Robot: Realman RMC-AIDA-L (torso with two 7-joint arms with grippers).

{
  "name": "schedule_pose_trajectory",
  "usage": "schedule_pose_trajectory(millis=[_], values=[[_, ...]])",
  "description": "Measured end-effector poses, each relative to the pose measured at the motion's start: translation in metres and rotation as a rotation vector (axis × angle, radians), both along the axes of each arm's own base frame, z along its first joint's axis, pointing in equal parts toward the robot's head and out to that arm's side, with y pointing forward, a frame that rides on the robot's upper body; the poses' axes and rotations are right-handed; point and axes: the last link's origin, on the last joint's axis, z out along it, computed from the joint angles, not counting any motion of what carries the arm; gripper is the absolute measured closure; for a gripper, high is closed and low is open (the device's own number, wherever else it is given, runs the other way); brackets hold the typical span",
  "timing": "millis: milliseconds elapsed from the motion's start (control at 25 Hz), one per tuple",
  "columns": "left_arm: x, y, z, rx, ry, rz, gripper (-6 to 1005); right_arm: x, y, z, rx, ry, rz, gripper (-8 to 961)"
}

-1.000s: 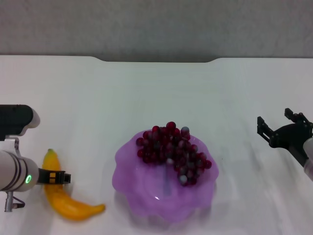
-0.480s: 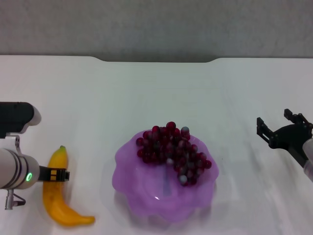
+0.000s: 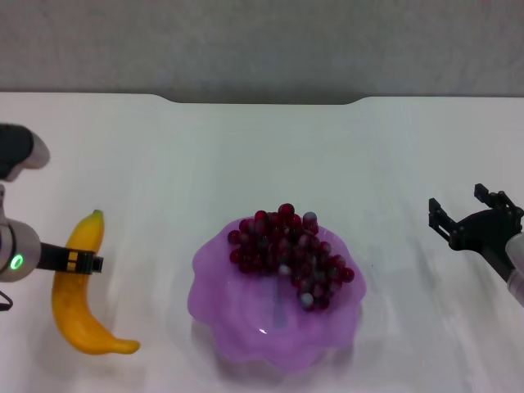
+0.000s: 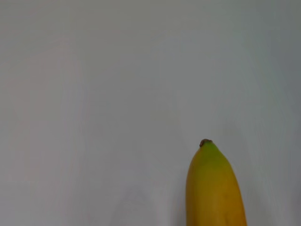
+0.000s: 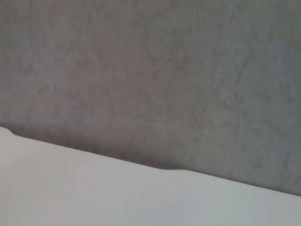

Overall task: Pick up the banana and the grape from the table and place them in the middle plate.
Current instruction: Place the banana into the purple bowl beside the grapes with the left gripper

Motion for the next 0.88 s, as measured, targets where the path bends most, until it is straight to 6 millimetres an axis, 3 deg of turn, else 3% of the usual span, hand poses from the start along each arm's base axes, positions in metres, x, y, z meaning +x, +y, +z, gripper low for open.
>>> schedule_pose_trajectory(millis=[200, 400, 640, 880], values=[[0.033, -0.007, 0.004, -0.062, -0.138, -0.083, 501, 0.0, 0.0, 0.0, 0.0, 0.001, 0.0, 155], [0.058, -0.012, -0.011, -0.112, -0.324, -0.17, 501, -0.001, 0.0, 0.0, 0.0, 0.004, 0.001, 155], [0.069, -0.006, -0.034, -0.171, -0.52, -0.238, 500, -0.003, 0.002, 0.0, 0.005, 0.009, 0.008, 155], [0.051, 0.013, -0.044, -0.132, -0.564, -0.244, 499, -0.005, 0.003, -0.001, 0.002, 0.009, 0.016, 155]])
